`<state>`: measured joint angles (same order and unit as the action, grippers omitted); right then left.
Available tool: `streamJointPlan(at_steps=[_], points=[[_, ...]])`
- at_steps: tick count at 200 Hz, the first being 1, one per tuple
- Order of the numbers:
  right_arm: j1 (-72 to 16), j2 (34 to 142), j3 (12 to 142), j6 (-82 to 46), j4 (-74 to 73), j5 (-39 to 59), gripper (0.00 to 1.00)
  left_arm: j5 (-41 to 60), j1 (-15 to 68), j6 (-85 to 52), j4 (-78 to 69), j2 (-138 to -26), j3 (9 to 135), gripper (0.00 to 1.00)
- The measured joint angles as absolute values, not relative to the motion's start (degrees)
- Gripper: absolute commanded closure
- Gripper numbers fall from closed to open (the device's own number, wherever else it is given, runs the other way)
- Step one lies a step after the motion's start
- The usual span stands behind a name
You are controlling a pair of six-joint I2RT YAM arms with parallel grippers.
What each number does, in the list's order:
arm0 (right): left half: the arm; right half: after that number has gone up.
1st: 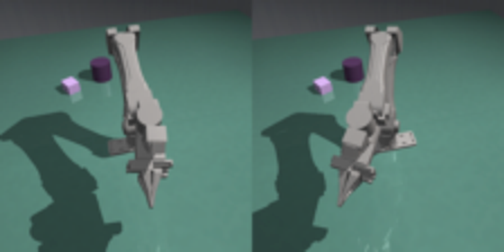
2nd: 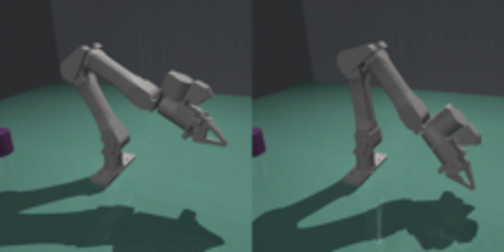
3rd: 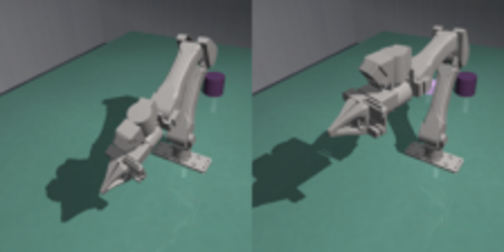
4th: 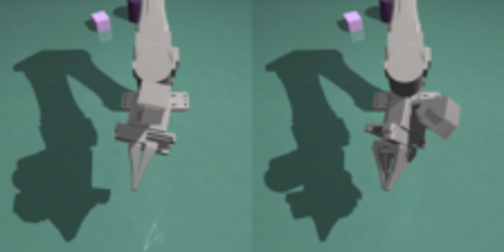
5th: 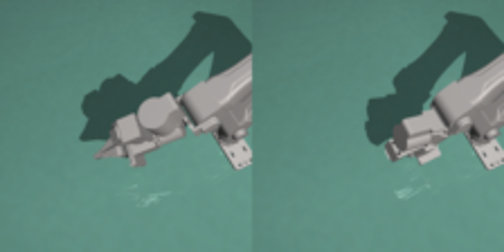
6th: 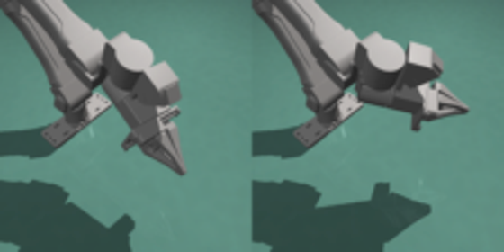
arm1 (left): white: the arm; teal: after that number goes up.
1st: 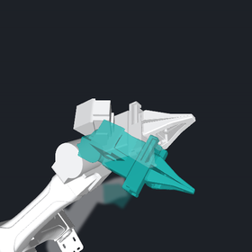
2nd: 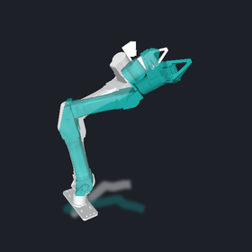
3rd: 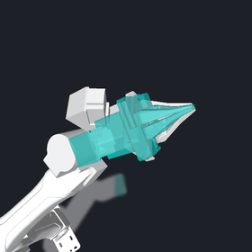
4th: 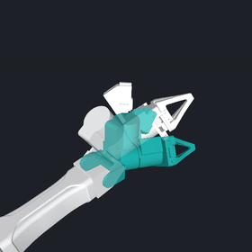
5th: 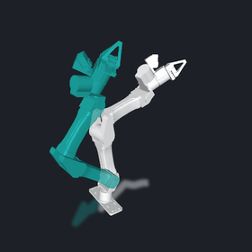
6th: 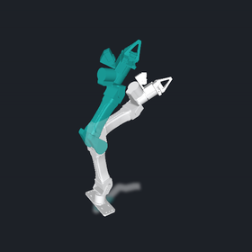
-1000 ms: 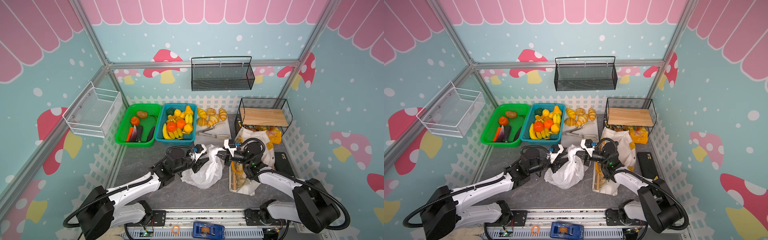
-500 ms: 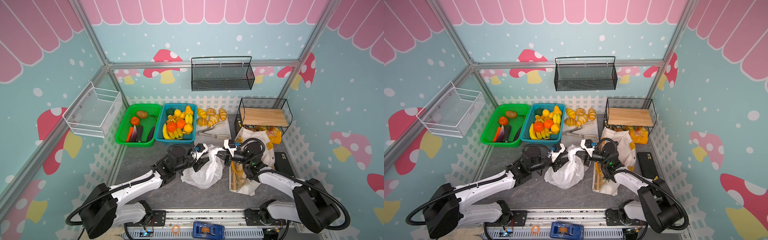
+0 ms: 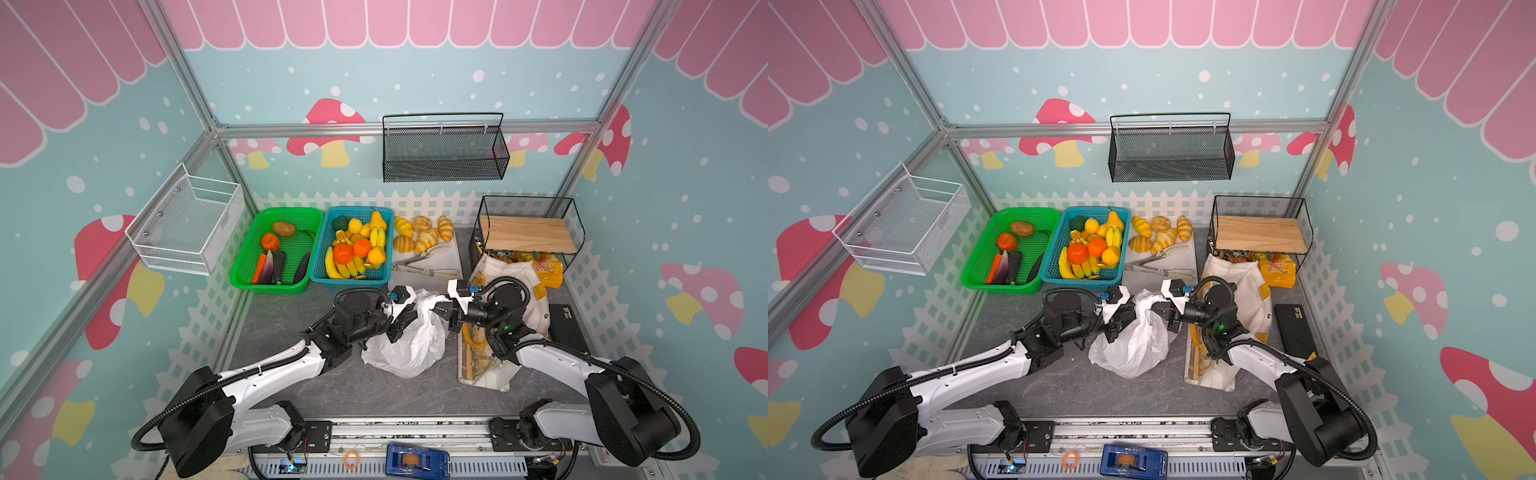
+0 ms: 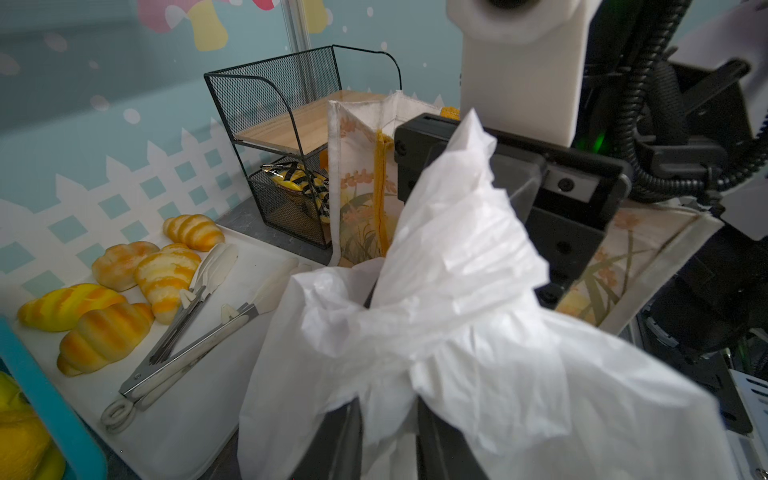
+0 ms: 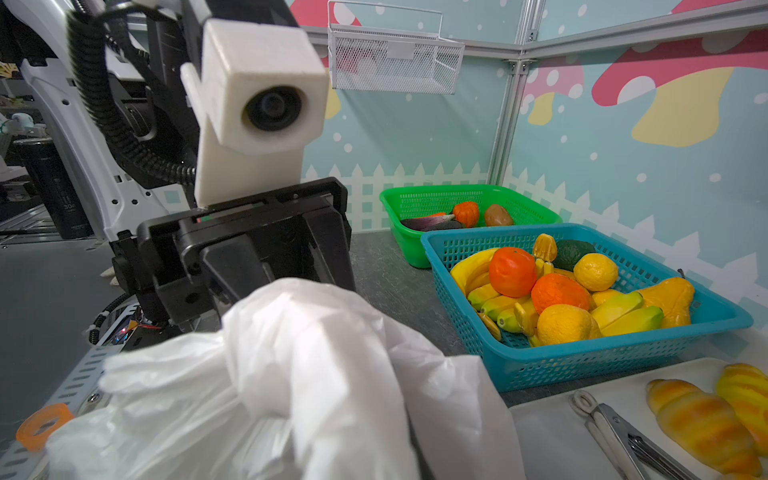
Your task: Place the mixed food into the grocery bags and tie them
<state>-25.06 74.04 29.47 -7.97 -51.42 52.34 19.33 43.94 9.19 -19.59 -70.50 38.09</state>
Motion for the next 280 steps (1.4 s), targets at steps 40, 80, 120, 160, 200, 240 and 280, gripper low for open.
streamJointPlan(at_steps=[40, 80, 120, 160, 200, 240, 280], points=[[-25.1, 74.0, 29.5, -7.7, -51.4, 52.3, 1.0, 19.3, 43.9, 9.2, -20.0, -70.4, 38.1, 0.74], [-25.1, 74.1, 29.5, -7.7, -51.3, 52.3, 1.0, 19.4, 43.9, 9.0, -20.7, -70.1, 38.1, 0.76], [-25.1, 74.1, 29.5, -7.5, -51.1, 52.3, 1.0, 19.8, 43.9, 8.6, -20.8, -70.1, 38.1, 0.83], [-25.1, 74.1, 29.5, -6.7, -50.1, 52.0, 1.0, 19.8, 43.9, 8.4, -20.7, -70.1, 38.1, 0.87], [-25.1, 74.0, 29.8, -5.6, -48.7, 51.9, 1.0, 19.7, 43.8, 8.3, -19.9, -69.4, 38.1, 0.95], [-25.2, 73.1, 29.9, -4.7, -47.4, 51.3, 1.0, 19.4, 43.7, 8.0, -19.4, -68.9, 38.1, 1.0], [-25.5, 71.8, 29.9, -3.9, -45.7, 50.0, 0.94, 18.7, 43.7, 7.5, -19.1, -68.3, 38.1, 1.0]])
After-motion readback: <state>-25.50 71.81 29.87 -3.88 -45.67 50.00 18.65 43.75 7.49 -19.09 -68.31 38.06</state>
